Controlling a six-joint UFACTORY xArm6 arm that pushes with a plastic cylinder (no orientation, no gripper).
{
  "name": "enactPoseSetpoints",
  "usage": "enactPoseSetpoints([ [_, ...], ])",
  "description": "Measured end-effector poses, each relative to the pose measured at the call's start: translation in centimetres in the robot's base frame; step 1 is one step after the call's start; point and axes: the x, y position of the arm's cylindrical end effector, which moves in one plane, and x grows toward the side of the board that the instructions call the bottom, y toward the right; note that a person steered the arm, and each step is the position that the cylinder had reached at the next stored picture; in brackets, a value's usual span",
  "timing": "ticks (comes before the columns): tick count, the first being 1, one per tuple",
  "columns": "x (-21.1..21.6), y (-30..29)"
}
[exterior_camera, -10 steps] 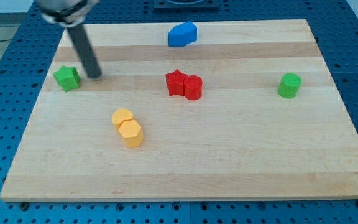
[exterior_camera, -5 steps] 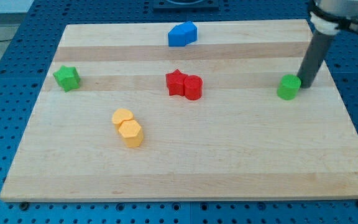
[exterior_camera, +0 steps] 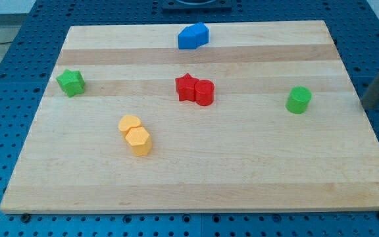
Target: Push the green circle into the green star
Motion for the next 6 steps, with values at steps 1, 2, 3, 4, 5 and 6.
enactPoseSetpoints([
  [1, 0.0, -6.4],
  [2, 0.2, -12.2],
  [3, 0.0, -14.3],
  [4, -0.9, -15.0],
  [5, -1.3, -16.6],
  [6, -1.0, -20.2],
])
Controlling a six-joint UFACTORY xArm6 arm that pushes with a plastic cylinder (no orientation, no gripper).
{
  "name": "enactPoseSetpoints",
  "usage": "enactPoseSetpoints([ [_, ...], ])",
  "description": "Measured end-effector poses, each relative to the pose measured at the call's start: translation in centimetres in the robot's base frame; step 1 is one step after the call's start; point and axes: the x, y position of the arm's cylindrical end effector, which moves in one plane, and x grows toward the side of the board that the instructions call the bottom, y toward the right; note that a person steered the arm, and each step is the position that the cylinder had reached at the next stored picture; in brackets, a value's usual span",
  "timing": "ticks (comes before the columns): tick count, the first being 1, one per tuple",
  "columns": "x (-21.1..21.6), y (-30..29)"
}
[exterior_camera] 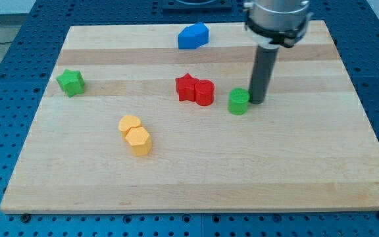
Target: Push the green circle into the green star
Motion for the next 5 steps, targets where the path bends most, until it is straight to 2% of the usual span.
enactPoseSetpoints([
  [1, 0.4, -3.1],
  [4, 5.5, -4.4],
  [5, 6.0, -6.5],
])
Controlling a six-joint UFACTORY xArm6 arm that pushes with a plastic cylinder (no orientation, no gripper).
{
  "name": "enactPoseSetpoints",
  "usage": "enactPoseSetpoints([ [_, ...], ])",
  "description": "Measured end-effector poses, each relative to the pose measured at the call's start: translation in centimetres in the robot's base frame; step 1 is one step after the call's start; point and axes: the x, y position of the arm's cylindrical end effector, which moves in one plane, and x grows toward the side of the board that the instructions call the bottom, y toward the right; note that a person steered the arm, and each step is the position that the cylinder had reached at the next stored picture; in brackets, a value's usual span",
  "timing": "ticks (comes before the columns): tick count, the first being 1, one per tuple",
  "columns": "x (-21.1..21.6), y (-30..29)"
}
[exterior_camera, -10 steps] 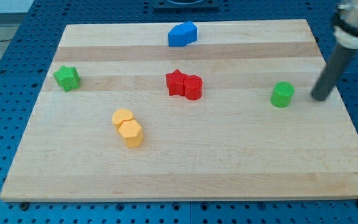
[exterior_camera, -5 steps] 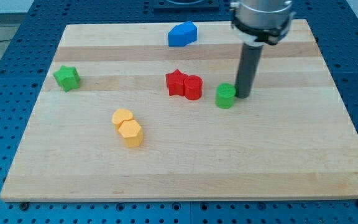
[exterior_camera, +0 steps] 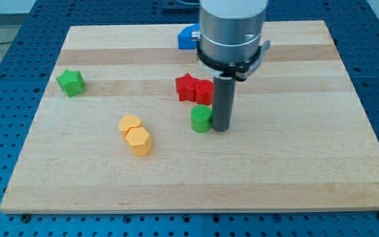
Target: Push the green circle into the green star
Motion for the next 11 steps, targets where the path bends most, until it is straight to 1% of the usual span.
enactPoseSetpoints([
  [1, -0.5, -3.8],
  [3, -2.2, -13.7],
  [4, -3.5, -13.6],
  [5, -3.6, -11.2],
  [6, -4.4, -11.2],
  [7, -6.2, -11.2],
  [8, -6.4, -12.4],
  [11, -6.4, -20.6],
])
